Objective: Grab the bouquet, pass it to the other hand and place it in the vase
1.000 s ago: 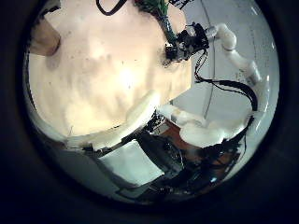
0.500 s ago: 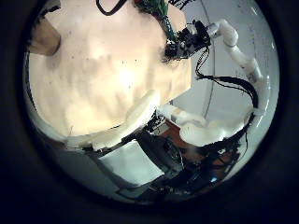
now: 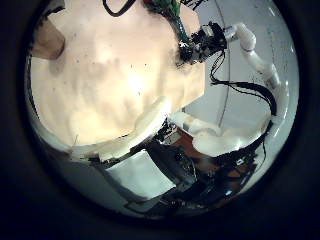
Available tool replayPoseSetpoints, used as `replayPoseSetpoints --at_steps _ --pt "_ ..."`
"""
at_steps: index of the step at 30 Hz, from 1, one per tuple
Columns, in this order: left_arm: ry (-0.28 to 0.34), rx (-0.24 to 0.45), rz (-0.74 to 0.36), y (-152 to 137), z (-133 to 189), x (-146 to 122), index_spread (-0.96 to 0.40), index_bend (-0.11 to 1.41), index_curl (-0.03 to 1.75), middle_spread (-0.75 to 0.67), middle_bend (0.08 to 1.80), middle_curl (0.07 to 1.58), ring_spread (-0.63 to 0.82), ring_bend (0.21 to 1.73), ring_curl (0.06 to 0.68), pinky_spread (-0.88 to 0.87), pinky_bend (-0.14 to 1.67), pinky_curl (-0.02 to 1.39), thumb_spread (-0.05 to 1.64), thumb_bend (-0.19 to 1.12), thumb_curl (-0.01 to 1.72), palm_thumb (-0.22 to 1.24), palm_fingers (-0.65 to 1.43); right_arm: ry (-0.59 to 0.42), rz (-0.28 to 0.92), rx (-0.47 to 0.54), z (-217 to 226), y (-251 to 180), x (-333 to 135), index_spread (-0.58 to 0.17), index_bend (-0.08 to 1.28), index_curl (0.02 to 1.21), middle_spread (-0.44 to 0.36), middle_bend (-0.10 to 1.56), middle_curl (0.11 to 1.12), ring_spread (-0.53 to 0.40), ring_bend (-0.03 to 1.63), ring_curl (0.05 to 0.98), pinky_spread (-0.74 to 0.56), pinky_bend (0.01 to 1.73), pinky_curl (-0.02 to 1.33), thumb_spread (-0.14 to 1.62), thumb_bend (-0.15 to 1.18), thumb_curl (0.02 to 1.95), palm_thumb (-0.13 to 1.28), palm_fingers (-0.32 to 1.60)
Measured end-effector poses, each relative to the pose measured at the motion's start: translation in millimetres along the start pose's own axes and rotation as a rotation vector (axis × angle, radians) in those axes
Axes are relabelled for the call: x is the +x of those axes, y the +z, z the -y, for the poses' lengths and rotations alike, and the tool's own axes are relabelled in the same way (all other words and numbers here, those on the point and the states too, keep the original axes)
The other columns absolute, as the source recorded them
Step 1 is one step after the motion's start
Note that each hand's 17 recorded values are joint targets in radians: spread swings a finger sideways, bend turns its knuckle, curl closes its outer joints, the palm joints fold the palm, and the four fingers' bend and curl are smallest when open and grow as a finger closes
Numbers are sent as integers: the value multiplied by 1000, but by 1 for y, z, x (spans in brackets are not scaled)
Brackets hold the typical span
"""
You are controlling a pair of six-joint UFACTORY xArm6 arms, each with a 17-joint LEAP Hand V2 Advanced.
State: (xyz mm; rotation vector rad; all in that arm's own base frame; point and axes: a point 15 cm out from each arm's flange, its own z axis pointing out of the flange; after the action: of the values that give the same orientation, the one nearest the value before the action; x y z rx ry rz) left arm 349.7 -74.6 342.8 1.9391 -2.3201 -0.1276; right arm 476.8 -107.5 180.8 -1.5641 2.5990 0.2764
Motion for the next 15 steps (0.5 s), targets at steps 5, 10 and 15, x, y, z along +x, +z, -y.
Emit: replayPoseSetpoints --at_steps 5,10,15 --pt "-4 3 -1 -1 -1 -1 -16 180 451 7 234 444 128 584 112 35 325 324 1106 -21 263 301 440 -29 31 57 -6 -30 -4 -414 894 1113 -200 1249 900 -220 1400 667 -219 1422 633 753 33 745 1237 1096" --pt "-9 8 1 -4 -2 -3 -16 182 450 6 235 446 122 586 112 28 331 325 1106 -21 263 301 438 -55 171 72 -19 -54 -23 -392 904 1138 -177 1268 892 -203 1412 678 -210 1381 670 618 2 821 1232 1097" --pt "-19 21 1 -9 -6 -6 -16 183 448 1 237 447 113 593 115 26 330 322 1106 -21 263 301 440 -120 307 23 -50 -82 -39 -374 912 1155 -168 1279 885 -198 1418 684 -213 1351 702 515 -12 870 1226 1097"
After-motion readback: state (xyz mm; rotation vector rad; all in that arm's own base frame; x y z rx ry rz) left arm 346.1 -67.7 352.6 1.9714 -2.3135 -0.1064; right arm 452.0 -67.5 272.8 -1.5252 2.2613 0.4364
